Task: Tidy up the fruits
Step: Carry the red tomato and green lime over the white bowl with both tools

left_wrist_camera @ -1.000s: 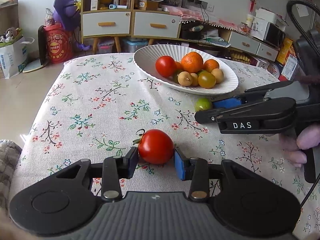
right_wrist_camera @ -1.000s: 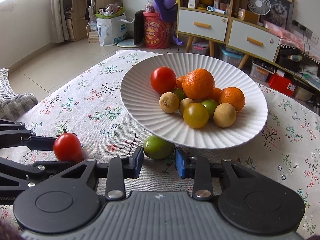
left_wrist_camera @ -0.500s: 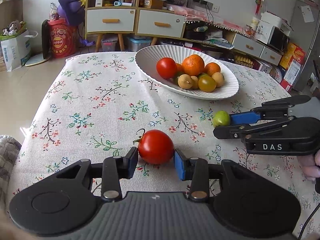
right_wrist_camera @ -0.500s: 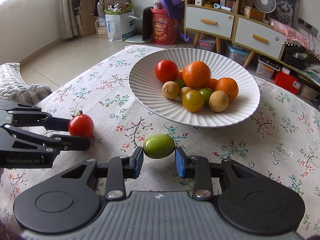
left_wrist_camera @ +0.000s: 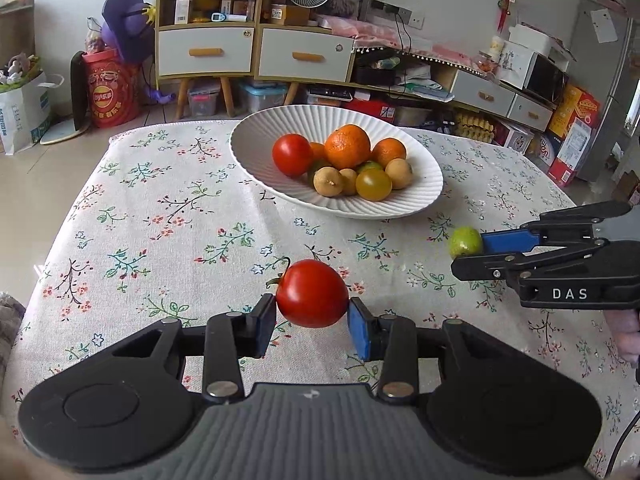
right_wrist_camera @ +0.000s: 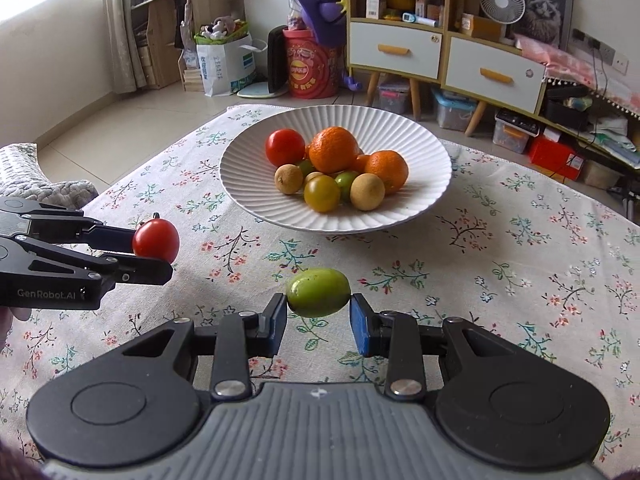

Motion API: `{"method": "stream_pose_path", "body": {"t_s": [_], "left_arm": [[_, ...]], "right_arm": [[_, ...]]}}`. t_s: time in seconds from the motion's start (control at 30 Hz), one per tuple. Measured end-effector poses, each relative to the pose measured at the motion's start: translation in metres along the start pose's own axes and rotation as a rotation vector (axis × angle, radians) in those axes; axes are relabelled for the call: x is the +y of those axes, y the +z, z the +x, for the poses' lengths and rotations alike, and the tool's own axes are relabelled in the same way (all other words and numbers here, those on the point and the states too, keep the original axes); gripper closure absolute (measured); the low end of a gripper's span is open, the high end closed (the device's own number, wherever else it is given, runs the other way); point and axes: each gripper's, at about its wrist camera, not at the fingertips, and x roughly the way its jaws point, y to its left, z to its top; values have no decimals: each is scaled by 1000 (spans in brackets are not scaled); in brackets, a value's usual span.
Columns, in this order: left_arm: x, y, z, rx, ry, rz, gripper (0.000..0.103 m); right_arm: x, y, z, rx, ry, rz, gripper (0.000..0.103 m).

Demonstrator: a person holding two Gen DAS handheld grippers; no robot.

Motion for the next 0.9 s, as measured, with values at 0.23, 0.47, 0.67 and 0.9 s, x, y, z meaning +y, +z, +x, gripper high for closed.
{"method": "stream_pose_path", "body": {"t_s": [0.23, 0.47, 0.67, 0.9], "left_arm": [[-17, 9, 1, -21, -17, 2, 71], [-26, 20, 4, -48, -31, 6, 71], [-29, 32, 6, -80, -14, -25, 71], [-30, 41, 21, -77, 10, -81, 71]], "right_arm": [[-15, -1, -9, -29, -15, 30, 72], [-31, 3, -14, -62, -34, 70, 72], [-42, 12, -14, -93, -53, 100, 72], [-48, 24, -5, -115, -60, 132, 72]]}}
